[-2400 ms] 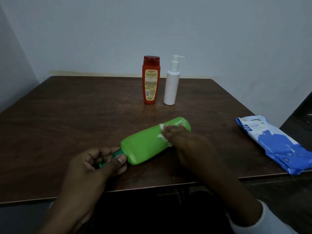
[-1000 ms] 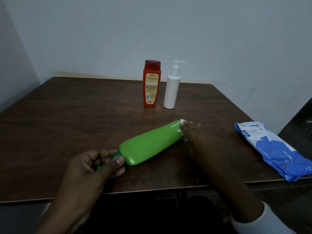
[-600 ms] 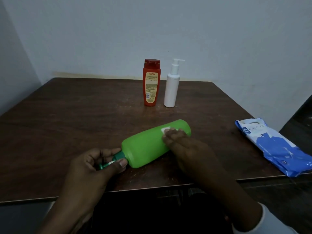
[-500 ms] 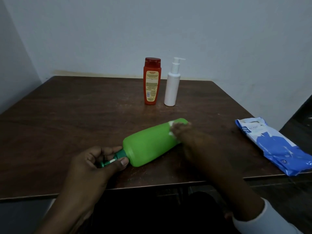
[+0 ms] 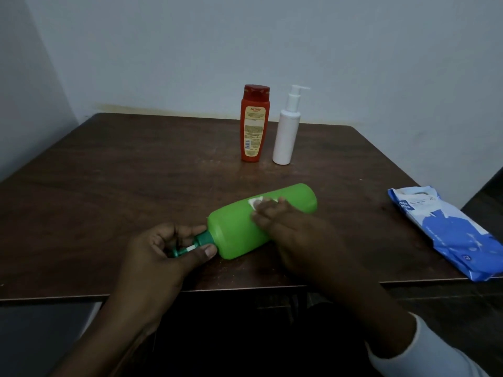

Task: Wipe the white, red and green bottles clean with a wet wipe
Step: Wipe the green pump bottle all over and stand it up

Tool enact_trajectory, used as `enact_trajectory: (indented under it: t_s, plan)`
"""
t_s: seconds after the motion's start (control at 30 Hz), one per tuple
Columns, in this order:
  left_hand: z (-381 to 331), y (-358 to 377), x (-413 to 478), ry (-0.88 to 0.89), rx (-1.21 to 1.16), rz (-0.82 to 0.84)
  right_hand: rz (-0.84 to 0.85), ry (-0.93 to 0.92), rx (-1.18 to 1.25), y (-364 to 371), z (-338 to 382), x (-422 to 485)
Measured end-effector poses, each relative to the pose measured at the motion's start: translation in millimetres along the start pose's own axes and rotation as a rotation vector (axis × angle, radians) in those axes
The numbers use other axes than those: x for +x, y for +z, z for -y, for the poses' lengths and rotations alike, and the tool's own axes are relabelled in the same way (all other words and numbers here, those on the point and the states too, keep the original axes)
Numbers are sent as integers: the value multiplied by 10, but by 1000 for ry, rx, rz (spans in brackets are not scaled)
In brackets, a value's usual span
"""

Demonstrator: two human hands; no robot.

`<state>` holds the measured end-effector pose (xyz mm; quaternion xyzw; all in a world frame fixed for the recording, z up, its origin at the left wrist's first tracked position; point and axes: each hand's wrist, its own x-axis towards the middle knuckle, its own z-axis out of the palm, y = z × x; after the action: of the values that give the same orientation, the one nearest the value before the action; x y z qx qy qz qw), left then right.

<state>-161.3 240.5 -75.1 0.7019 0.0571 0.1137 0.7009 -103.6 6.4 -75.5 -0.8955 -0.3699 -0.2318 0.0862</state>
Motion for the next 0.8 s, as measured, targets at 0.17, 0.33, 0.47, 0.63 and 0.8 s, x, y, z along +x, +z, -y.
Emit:
enact_trajectory:
  t_s: [0.17,0.33,0.47,0.63,0.8]
  plan:
    - [-11,-1,-10,-3,47,-2,-142,450,4,-67,-317,136]
    - [-30,-3,-17,-7,22,2,38,73,56,-65,-71,55]
    - [-11,-4,-17,-3,30,9,-116,498,73,-128,-322,121]
    - [-16,-11,-24,4,21,30,74,94,173,-82,-16,69]
    - [23,-27,-17,13,30,42,-113,552,22,-234,-340,99]
